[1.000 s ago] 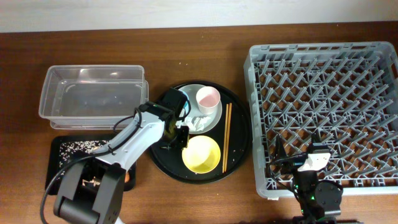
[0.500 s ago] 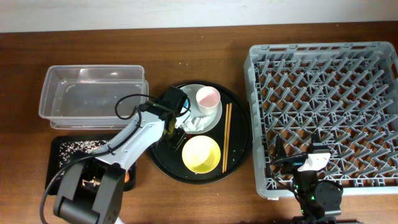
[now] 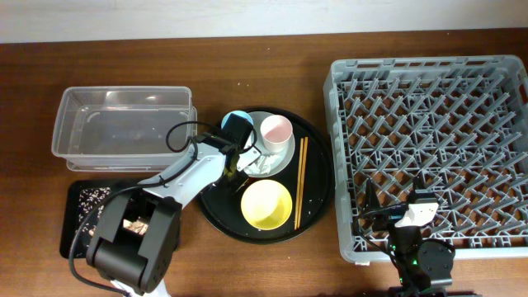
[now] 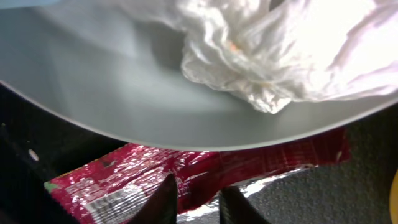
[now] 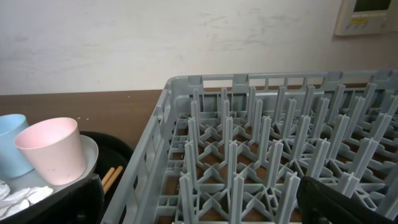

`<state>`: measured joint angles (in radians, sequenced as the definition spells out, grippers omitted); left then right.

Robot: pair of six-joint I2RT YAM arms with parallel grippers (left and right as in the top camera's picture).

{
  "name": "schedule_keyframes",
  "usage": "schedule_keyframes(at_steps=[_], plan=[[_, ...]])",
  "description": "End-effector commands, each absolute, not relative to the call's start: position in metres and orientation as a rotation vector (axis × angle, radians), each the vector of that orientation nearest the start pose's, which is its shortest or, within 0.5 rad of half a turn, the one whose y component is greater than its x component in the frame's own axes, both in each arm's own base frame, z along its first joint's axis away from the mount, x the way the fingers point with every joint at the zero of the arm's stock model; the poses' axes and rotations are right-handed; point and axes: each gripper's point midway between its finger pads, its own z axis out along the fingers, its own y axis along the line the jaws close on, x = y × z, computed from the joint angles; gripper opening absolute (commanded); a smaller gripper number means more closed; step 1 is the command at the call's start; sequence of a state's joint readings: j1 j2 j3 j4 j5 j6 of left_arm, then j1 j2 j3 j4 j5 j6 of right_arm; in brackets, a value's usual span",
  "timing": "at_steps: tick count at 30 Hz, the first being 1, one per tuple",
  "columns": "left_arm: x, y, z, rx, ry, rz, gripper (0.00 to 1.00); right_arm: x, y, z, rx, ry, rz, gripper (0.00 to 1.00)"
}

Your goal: Sort waste into correct bins and load items into the dishwasher rack

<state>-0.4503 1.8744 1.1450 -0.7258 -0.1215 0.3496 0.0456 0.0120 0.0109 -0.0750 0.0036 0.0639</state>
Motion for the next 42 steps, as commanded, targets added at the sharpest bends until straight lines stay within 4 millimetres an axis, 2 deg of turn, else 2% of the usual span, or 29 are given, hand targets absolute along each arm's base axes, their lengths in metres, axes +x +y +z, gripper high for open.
schedule_keyframes(at_steps=[1, 5, 7, 9, 11, 13, 15, 17, 20, 23, 25, 29, 30, 31, 32, 33, 34, 35, 38, 39, 40, 42], plan=[[0.321, -0.131, -0.006, 1.183, 2.807, 0.188, 0.01, 0.246, 0.011, 0.155, 0.02, 1.653, 0.079, 0.98], [0.319, -0.132, 0.0, 1.19, 2.82, 0.171, 0.0, 0.246, 0.011, 0.155, 0.02, 1.653, 0.079, 0.98], [0.32, -0.142, 0.018, 1.183, 2.806, 0.097, 0.0, 0.246, 0.011, 0.155, 0.02, 1.653, 0.078, 0.98], [0.331, -0.147, 0.054, 1.074, 2.763, 0.081, 0.0, 0.246, 0.011, 0.155, 0.02, 1.653, 0.079, 0.98], [0.342, -0.152, 0.1, 0.952, 2.674, 0.052, 0.0, 0.246, 0.011, 0.155, 0.02, 1.653, 0.079, 0.98], [0.345, -0.154, 0.129, 0.888, 2.607, 0.032, 0.0, 0.246, 0.011, 0.155, 0.02, 1.653, 0.079, 0.98], [0.356, -0.141, 0.169, 0.764, 2.496, 0.119, 0.0, 0.246, 0.011, 0.155, 0.02, 1.653, 0.079, 0.98], [0.374, -0.118, 0.196, 0.601, 2.406, 0.291, 0.0, 0.246, 0.011, 0.155, 0.02, 1.653, 0.079, 0.98], [0.395, -0.087, 0.216, 0.412, 2.324, 0.462, 0.01, 0.246, 0.011, 0.155, 0.02, 1.653, 0.079, 0.98], [0.406, -0.055, 0.221, 0.263, 2.316, 0.51, 0.0, 0.246, 0.011, 0.155, 0.02, 1.653, 0.079, 0.98], [0.414, -0.034, 0.21, 0.209, 2.353, 0.497, 0.0, 0.246, 0.011, 0.155, 0.02, 1.653, 0.079, 0.99], [0.427, 0.016, 0.16, 0.096, 2.493, 0.514, 0.0, 0.246, 0.011, 0.155, 0.02, 1.653, 0.079, 0.98], [0.429, 0.021, 0.152, 0.087, 2.511, 0.503, 0.0, 0.246, 0.011, 0.155, 0.02, 1.653, 0.079, 0.98], [0.432, 0.027, 0.14, 0.071, 2.537, 0.489, 0.05, 0.246, 0.011, 0.155, 0.02, 1.653, 0.079, 0.98], [0.441, 0.035, 0.135, 0.039, 2.526, 0.479, 0.56, 0.246, 0.011, 0.155, 0.02, 1.653, 0.079, 0.98], [0.444, 0.037, 0.141, 0.028, 2.5, 0.476, 0.61, 0.246, 0.011, 0.155, 0.02, 1.653, 0.079, 0.98], [0.448, 0.036, 0.147, 0.021, 2.475, 0.472, 0.71, 0.246, 0.011, 0.155, 0.02, 1.653, 0.079, 0.98], [0.451, 0.034, 0.164, 0.015, 2.427, 0.46, 0.8, 0.246, 0.011, 0.155, 0.02, 1.653, 0.079, 0.98], [0.447, 0.013, 0.21, 0.044, 2.324, 0.383, 0.85, 0.246, 0.011, 0.155, 0.02, 1.653, 0.079, 0.98], [0.441, -0.004, 0.223, 0.089, 2.302, 0.301, 0.85, 0.246, 0.011, 0.155, 0.02, 1.653, 0.079, 0.98], [0.428, -0.038, 0.236, 0.188, 2.288, 0.134, 0.85, 0.246, 0.011, 0.155, 0.02, 1.653, 0.079, 0.98], [0.404, -0.093, 0.25, 0.357, 2.266, -0.141, 0.99, 0.246, 0.011, 0.155, 0.02, 1.653, 0.079, 0.98]])
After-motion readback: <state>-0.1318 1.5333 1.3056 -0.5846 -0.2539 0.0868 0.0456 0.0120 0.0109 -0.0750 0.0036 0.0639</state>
